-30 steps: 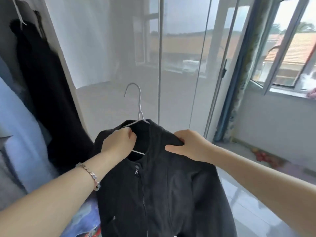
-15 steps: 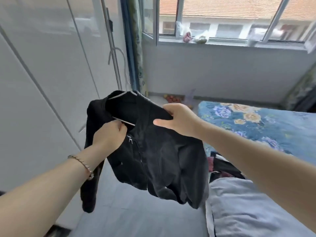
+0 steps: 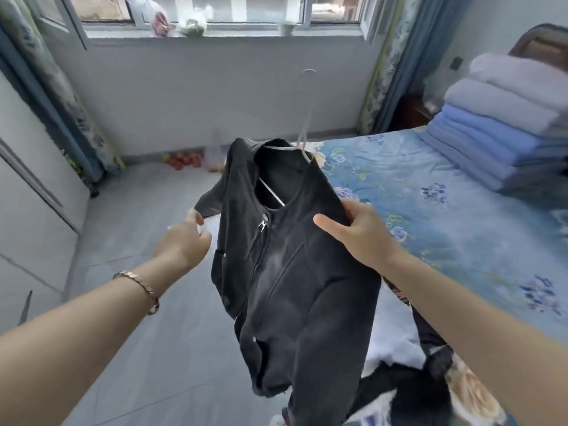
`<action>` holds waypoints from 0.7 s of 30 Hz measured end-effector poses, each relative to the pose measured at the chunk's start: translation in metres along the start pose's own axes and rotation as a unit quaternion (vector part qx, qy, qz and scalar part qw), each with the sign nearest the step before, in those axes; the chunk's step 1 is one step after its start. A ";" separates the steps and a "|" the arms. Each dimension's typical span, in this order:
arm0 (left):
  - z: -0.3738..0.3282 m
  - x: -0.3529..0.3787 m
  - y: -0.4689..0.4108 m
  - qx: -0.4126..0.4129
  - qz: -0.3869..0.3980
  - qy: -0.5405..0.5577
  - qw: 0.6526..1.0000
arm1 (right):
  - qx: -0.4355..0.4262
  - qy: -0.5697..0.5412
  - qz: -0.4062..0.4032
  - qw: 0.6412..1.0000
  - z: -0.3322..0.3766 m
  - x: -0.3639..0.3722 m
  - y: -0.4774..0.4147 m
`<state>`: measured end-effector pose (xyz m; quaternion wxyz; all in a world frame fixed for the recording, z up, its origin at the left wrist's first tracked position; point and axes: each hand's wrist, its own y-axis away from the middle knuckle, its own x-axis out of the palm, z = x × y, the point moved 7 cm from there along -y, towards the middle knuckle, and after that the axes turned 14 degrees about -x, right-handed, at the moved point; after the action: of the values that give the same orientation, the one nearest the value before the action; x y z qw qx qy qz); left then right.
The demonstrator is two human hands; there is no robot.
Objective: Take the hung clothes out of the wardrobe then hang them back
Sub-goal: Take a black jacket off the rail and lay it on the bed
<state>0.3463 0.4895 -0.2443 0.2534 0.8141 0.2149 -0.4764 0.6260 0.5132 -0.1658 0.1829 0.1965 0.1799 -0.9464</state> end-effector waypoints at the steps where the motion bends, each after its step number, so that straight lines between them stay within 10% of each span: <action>1: -0.021 0.019 0.002 0.014 0.013 -0.010 1.000 | 0.017 -0.003 -0.020 1.000 -0.023 -0.020 0.011; 8: -0.133 0.149 0.029 0.101 0.117 -0.087 0.984 | 0.169 0.096 -0.160 0.968 -0.227 -0.137 0.073; 21: -0.182 0.329 -0.012 0.070 0.186 -0.191 0.961 | 0.414 0.328 -0.131 0.839 -0.482 -0.235 0.122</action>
<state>0.6096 0.6466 -0.4618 0.3164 0.7491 -0.0269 -0.5814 1.0252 0.6712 -0.5098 -0.1108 0.5269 -0.1547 -0.8283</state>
